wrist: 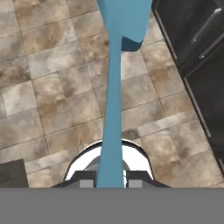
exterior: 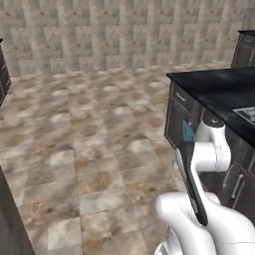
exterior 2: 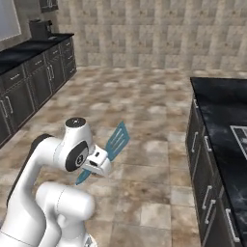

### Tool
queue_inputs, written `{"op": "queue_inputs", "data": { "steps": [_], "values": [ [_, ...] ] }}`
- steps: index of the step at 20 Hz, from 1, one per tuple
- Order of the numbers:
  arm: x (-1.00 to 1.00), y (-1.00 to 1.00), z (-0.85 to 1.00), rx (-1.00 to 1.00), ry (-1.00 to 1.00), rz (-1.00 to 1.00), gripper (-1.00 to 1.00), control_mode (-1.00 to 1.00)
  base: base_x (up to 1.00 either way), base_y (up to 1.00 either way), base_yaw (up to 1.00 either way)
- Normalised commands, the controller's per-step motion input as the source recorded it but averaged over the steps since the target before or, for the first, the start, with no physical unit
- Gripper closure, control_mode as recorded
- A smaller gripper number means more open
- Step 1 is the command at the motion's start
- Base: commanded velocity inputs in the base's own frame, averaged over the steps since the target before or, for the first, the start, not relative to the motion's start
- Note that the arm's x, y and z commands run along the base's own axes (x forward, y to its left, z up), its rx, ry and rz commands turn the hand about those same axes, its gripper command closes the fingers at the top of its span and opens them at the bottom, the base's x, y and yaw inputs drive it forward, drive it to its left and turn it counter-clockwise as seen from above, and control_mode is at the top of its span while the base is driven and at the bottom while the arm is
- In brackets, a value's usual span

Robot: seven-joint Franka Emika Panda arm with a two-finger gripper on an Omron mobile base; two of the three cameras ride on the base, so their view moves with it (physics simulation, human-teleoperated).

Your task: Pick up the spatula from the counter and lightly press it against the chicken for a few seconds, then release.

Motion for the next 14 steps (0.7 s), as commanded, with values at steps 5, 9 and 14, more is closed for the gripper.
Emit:
{"op": "queue_inputs", "data": {
  "steps": [5,9,14],
  "values": [
    [0.00,0.00,0.00,0.00,0.00,0.00,1.00,1.00,0.89,0.01,-0.28],
    [0.00,0.00,0.00,0.00,0.00,0.00,1.00,1.00,0.55,-0.10,-0.41],
    [0.00,0.00,0.00,0.00,0.00,0.00,1.00,1.00,0.24,-0.22,-0.46]
  ]
}}
